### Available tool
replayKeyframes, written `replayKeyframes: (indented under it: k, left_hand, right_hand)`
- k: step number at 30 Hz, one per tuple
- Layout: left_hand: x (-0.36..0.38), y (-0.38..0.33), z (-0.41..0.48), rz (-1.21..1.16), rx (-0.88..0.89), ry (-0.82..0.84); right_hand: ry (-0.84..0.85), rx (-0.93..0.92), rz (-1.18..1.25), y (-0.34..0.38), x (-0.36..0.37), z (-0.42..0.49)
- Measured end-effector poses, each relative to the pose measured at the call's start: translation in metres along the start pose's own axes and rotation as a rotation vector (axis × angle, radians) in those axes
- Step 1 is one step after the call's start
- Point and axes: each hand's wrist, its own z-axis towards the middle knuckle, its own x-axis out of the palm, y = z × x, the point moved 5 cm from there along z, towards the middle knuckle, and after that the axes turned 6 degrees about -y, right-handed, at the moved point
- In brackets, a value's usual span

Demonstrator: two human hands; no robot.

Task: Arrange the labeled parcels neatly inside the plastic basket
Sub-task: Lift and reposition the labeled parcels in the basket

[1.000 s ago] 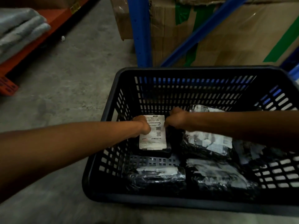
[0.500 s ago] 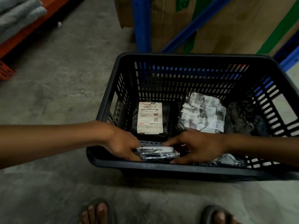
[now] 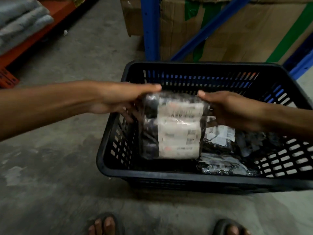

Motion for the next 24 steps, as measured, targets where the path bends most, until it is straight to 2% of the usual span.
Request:
replayKeyframes:
  k: [2,4,6,8,16,18,21,24]
  left_hand:
    - [0.003,0.003,0.011,-0.390,-0.037,-0.017]
    - [0.021,0.011,0.022,-0.500,-0.043,-0.058]
    - [0.034,0.022,0.034,-0.454,-0.084,-0.197]
    - [0.040,0.028,0.045,-0.421,-0.135,-0.288]
    - [0.015,0.029,0.079,-0.298,-0.228,-0.492]
    - [0.016,0.033,0.088,-0.212,-0.273,-0.448]
    - [0.033,0.041,0.097,-0.077,-0.380,-0.274]
    - [0.045,0.043,0.112,0.089,-0.346,-0.283]
  right_hand:
    - [-0.199,0.153,0.090,0.000,-0.011,0.010]
    - [-0.333,0.299,0.097,-0.009,-0.015,0.018]
    - [-0.351,0.334,0.120,-0.014,-0.011,0.020]
    - [-0.291,0.283,0.069,-0.016,-0.002,0.023]
    - [-0.374,0.184,-0.132,-0.018,0.015,0.081]
    - [-0.373,0.183,-0.170,-0.023,0.017,0.099]
    - [-0.310,0.259,-0.296,-0.044,0.029,0.118]
    - [-0.319,0.301,-0.380,-0.052,0.034,0.124]
